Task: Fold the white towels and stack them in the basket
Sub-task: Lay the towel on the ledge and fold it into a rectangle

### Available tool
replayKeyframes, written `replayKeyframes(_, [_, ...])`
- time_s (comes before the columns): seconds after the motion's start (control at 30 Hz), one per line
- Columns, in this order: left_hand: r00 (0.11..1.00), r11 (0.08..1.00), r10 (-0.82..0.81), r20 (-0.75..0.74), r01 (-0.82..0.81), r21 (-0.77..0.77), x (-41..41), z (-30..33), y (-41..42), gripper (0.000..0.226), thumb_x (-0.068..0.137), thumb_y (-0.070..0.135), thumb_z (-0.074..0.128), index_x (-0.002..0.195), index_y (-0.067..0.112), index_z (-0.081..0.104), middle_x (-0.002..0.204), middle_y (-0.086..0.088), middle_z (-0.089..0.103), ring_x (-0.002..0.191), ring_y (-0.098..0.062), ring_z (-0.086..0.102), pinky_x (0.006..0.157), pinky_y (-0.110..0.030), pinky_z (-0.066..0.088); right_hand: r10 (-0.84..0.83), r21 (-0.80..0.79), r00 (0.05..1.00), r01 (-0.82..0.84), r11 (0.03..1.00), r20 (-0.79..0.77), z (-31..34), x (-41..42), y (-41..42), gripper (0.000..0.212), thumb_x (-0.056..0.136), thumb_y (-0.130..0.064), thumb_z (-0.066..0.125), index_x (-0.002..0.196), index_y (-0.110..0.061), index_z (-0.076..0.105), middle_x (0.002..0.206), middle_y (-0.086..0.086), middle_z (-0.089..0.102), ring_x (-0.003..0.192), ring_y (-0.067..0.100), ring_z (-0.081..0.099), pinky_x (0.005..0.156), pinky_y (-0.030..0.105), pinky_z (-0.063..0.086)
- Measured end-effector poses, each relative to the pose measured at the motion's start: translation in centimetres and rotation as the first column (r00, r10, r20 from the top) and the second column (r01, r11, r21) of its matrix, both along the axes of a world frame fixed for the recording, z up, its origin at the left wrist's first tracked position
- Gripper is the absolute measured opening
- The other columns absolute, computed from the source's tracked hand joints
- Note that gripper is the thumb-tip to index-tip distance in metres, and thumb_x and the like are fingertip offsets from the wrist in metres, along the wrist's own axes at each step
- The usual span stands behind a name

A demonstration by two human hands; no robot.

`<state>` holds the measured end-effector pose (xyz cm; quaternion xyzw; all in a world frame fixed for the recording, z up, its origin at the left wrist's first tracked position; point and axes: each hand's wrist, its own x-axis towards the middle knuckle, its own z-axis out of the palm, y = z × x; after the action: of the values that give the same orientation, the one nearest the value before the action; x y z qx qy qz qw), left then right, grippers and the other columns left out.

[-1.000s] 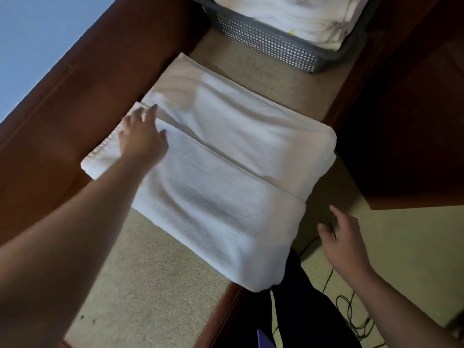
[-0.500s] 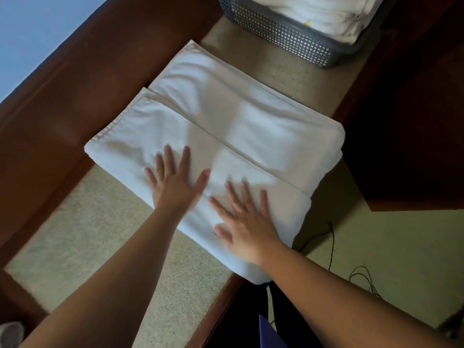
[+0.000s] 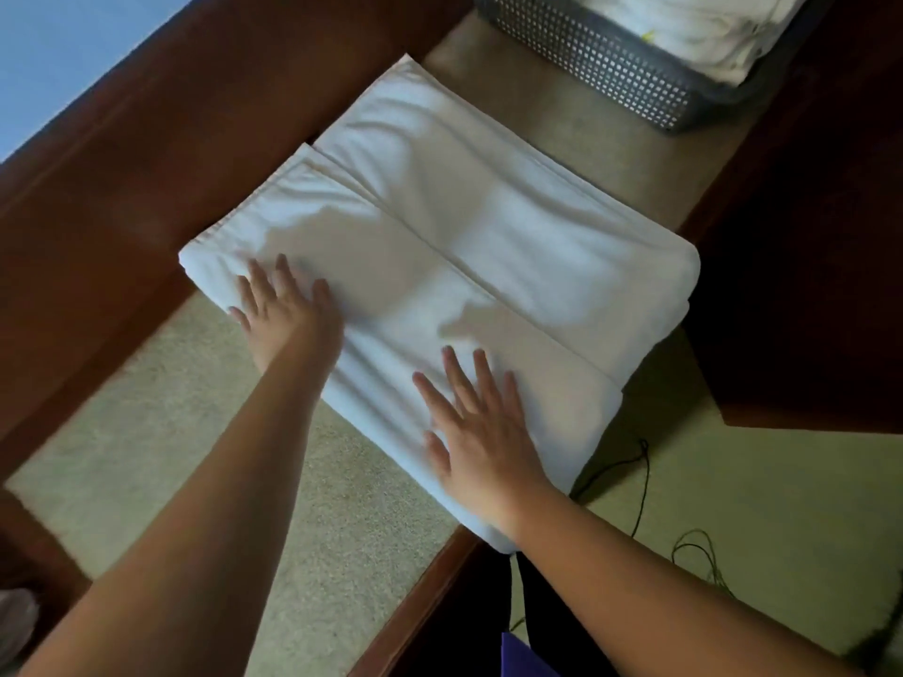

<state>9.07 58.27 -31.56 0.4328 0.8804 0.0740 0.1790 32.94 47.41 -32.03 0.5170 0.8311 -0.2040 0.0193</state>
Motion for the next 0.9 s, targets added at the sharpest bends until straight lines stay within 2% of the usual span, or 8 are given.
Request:
replayKeyframes(0.17, [0.976,0.976,-0.216,-0.038,0.215,-0.027,0.2,-2.4,-6.2,0.089,0.099,0.077,0.02,0.166,0.024,-0.007,0.173,-0.012,-0.014,0.16,-0.026,-0.014,0.128,-0.046,-0.006,0.109,0.019,0.991,-0.111,0.994,0.076,-1.2,0.3,-0.8,0.07,0.104,-0.066,0.032,0.165,-0.043,0.006,0.174,0.003,-0.015,0.159,0.037,-0.015,0.12,0.074,-0.002])
replayKeyframes(0.3, [0.981,0.975,-0.187,-0.044,0.18,-0.134,-0.8,-2.7,-3.8,0.099,0.094,0.084,0.015,0.164,0.021,-0.016,0.17,-0.02,-0.02,0.158,-0.033,-0.019,0.128,-0.051,-0.006,0.187,0.043,0.979,-0.19,0.981,0.076,-0.6,5.2,-3.8,0.074,0.101,-0.072,0.036,0.165,-0.043,0.011,0.175,0.007,-0.001,0.159,0.043,-0.004,0.116,0.08,0.004])
replayKeyframes(0.43, [0.993,0.943,-0.105,-0.053,0.082,-0.323,0.8,-0.7,-2.0,0.097,0.097,0.076,0.022,0.164,0.016,-0.015,0.17,-0.022,-0.019,0.157,-0.041,-0.016,0.124,-0.066,-0.004,0.263,-0.056,0.959,-0.258,0.964,0.108,0.4,7.1,-3.8,0.067,0.104,-0.063,0.034,0.164,-0.045,0.011,0.175,0.004,-0.005,0.16,0.039,-0.001,0.114,0.082,0.006])
replayKeyframes(0.53, [0.97,0.925,-0.227,-0.084,0.187,-0.331,4.1,3.0,-0.6,0.09,0.101,0.067,0.037,0.165,0.025,-0.011,0.172,-0.015,-0.015,0.158,-0.044,-0.01,0.123,-0.068,-0.001,0.13,-0.073,0.987,-0.124,0.99,0.09,2.0,8.9,0.5,0.064,0.103,-0.062,0.035,0.163,-0.045,0.019,0.175,0.001,0.001,0.161,0.032,0.008,0.119,0.075,0.008])
replayKeyframes(0.6, [0.89,0.884,-0.442,-0.107,0.413,-0.217,7.5,4.6,1.0,0.083,0.103,0.056,0.045,0.165,0.033,-0.005,0.174,-0.009,-0.005,0.159,-0.041,-0.004,0.125,-0.064,0.006,-0.094,-0.02,0.993,0.096,0.995,0.066,2.9,10.6,5.1,0.067,0.101,-0.056,0.047,0.162,-0.04,0.022,0.174,0.001,0.008,0.16,0.029,0.01,0.123,0.066,0.013])
replayKeyframes(0.7, [0.721,0.732,-0.68,-0.133,0.678,-0.065,13.2,5.0,5.2,0.074,0.104,0.037,0.054,0.165,0.038,0.012,0.173,-0.006,0.017,0.159,-0.036,0.008,0.127,-0.057,0.017,-0.423,0.024,0.905,0.422,0.906,0.048,3.8,14.0,12.6,0.073,0.096,-0.041,0.066,0.159,-0.027,0.033,0.17,0.008,0.023,0.157,0.032,0.02,0.123,0.059,0.027])
replayKeyframes(0.8, [0.592,0.609,-0.79,-0.159,0.788,-0.09,18.4,4.1,11.1,0.066,0.105,0.022,0.052,0.163,0.039,0.024,0.17,-0.005,0.026,0.159,-0.032,0.012,0.126,-0.052,0.017,-0.5,0.023,0.86,0.501,0.865,0.103,3.6,17.4,17.9,0.073,0.091,-0.038,0.073,0.153,-0.018,0.04,0.157,0.014,0.041,0.146,0.034,0.038,0.112,0.052,0.045])
replayKeyframes(0.9, [0.414,0.443,-0.894,-0.174,0.876,-0.19,22.8,2.7,16.4,0.064,0.105,0.017,0.047,0.162,0.038,0.027,0.171,-0.005,0.024,0.159,-0.03,0.012,0.127,-0.049,0.016,-0.493,-0.035,0.859,0.502,0.864,0.136,3.2,20.1,21.0,0.072,0.086,-0.051,0.076,0.144,-0.023,0.043,0.141,0.01,0.044,0.128,0.03,0.044,0.097,0.044,0.052])
